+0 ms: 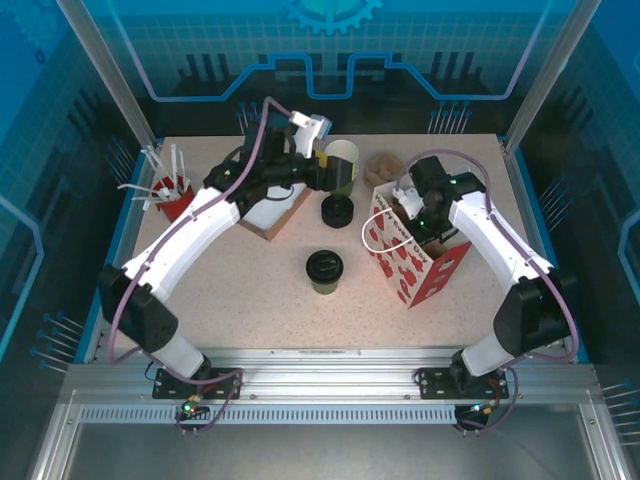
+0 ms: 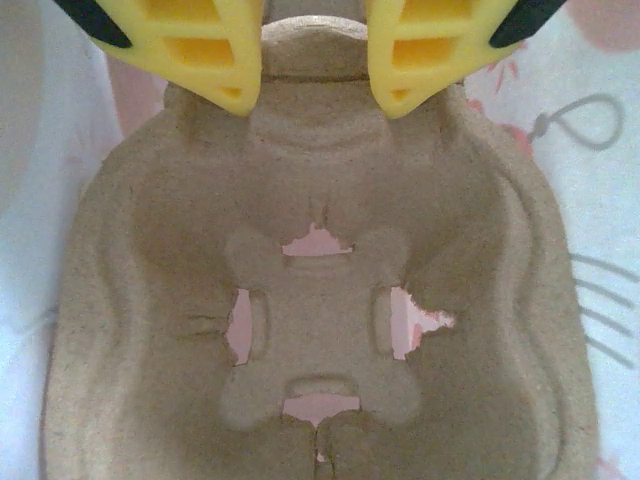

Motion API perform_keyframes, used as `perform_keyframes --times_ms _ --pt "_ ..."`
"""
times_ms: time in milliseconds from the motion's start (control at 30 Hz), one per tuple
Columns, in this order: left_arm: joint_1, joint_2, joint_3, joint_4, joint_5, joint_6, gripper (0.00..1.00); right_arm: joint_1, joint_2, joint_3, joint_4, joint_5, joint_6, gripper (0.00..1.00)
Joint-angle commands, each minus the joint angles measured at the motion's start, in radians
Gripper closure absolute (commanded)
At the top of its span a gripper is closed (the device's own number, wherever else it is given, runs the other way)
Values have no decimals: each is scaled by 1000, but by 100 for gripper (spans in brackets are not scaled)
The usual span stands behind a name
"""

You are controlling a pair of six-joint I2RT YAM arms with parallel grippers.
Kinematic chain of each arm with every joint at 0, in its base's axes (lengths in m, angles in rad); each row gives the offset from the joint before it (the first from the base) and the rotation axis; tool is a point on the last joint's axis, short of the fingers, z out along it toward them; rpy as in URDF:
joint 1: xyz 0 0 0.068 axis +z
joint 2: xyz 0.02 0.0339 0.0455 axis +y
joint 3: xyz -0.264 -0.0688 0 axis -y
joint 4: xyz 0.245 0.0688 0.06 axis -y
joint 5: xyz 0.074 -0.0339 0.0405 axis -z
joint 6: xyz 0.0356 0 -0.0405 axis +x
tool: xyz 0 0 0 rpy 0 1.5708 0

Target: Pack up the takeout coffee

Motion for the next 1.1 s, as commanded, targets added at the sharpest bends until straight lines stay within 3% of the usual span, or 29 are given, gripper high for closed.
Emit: perform_keyframes --times_ms 0,733,1067 --pt "4 -92 -106 105 -34 -41 18 12 21 -44 85 -2 -5 77" --pt "3 -192 -267 140 -60 -48 18 16 129 -250 395 32 -57 68" --pt "4 -193 -281 138 -63 -42 18 26 167 -260 405 71 -61 59"
